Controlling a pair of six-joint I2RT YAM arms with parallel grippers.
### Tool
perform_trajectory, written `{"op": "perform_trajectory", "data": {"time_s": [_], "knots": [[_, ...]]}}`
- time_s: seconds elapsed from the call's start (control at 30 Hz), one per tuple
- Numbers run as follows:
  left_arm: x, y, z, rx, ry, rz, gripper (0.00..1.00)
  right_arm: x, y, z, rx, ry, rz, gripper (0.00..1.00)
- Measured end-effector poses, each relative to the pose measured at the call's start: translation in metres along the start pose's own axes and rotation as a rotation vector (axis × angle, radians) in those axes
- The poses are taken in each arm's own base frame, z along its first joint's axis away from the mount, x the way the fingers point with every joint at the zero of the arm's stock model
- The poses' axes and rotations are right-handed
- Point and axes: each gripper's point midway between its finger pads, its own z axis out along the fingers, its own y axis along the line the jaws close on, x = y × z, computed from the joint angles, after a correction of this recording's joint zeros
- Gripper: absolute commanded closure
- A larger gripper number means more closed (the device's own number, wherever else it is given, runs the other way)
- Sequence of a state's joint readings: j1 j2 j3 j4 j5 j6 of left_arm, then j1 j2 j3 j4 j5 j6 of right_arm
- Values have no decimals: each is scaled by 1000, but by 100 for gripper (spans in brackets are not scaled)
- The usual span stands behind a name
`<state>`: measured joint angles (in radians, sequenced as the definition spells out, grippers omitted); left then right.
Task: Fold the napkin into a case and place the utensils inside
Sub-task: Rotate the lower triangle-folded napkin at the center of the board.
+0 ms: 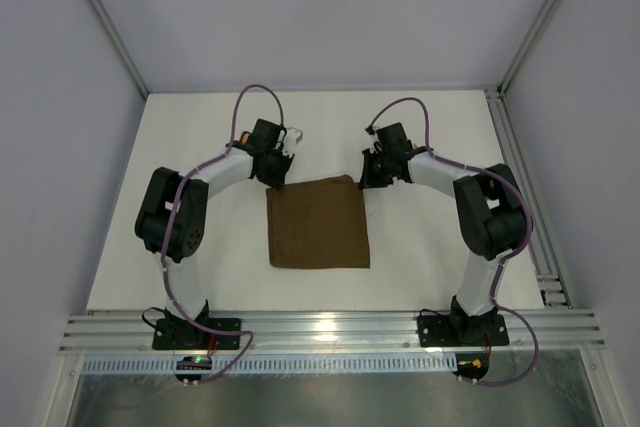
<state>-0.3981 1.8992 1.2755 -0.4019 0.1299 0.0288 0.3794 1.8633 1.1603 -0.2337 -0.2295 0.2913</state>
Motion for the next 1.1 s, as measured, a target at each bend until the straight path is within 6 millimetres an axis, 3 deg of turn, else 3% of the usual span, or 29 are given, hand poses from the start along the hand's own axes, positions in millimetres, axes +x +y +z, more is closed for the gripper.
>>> {"op": "perform_trajectory", "data": {"time_s": [0.2, 0.4, 0.5, 0.57, 0.67, 0.8, 0.9, 1.0, 1.1], "knots": [[-1, -2, -4, 14, -4, 8, 100, -1, 11, -1, -19, -5, -49, 97], [-15, -13, -30, 86, -69, 8, 97, -9, 40, -9, -108, -34, -114, 97], [-18, -4, -39, 97, -93, -16, 79, -26, 51, -13, -142, -71, -130, 97], [-16, 7, -40, 91, -92, -28, 59, -39, 58, -15, -158, -96, -139, 97], [-9, 19, -41, 85, -75, -34, 45, -56, 64, -11, -172, -128, -149, 97], [-6, 17, -43, 89, -47, 26, 43, -54, 61, -1, -166, -110, -148, 97], [-20, 9, -43, 88, -51, 120, 46, -47, 56, 8, -158, -83, -141, 97], [-36, 2, -32, 89, -44, 225, 48, -43, 55, 10, -156, -69, -137, 97], [-28, 2, -9, 82, 12, 286, 49, -44, 55, 10, -158, -70, -137, 97]]}}
